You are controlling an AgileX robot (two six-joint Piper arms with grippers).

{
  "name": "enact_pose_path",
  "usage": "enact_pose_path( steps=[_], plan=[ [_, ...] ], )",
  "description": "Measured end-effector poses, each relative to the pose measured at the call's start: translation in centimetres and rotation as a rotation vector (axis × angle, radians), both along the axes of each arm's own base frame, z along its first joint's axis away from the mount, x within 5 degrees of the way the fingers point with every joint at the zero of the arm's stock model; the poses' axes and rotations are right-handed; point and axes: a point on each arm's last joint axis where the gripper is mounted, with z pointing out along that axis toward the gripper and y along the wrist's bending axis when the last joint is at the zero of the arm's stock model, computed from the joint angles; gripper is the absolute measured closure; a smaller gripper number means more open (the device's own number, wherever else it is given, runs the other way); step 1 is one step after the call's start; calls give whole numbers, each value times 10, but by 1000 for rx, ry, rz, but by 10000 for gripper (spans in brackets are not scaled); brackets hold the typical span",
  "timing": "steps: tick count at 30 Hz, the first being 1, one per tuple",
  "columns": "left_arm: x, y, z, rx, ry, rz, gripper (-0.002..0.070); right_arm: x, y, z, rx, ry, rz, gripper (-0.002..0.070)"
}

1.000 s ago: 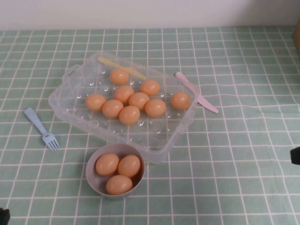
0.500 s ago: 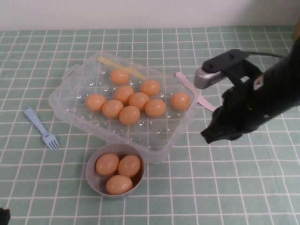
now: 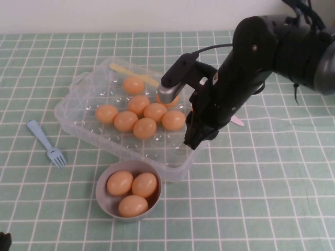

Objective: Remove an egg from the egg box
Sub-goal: Pick up the egg from the plastic box

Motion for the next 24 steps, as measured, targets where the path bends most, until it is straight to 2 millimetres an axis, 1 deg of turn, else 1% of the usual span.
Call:
enact_pose_path(
  steps=[4, 5, 9, 13, 19, 21, 24],
  plan=[
    [0, 0, 0, 0, 0, 0, 678, 13, 8, -10, -17, -10, 35, 442],
    [0, 0, 0, 0, 0, 0, 678, 16, 10, -13, -25, -17, 54, 400],
    [0, 0, 0, 0, 0, 0, 678, 28, 18, -21, -25, -78, 121, 293],
    [0, 0, 0, 0, 0, 0, 678, 41, 25, -32, -5, -140, 118, 251],
    [0, 0, 0, 0, 0, 0, 678, 55, 31, -47, 16, -230, 99, 238],
    [0, 0, 0, 0, 0, 0, 678, 59, 32, -52, 15, -243, 96, 217],
    [0, 0, 0, 0, 0, 0, 678, 63, 32, -58, 14, -254, 90, 148]
  ],
)
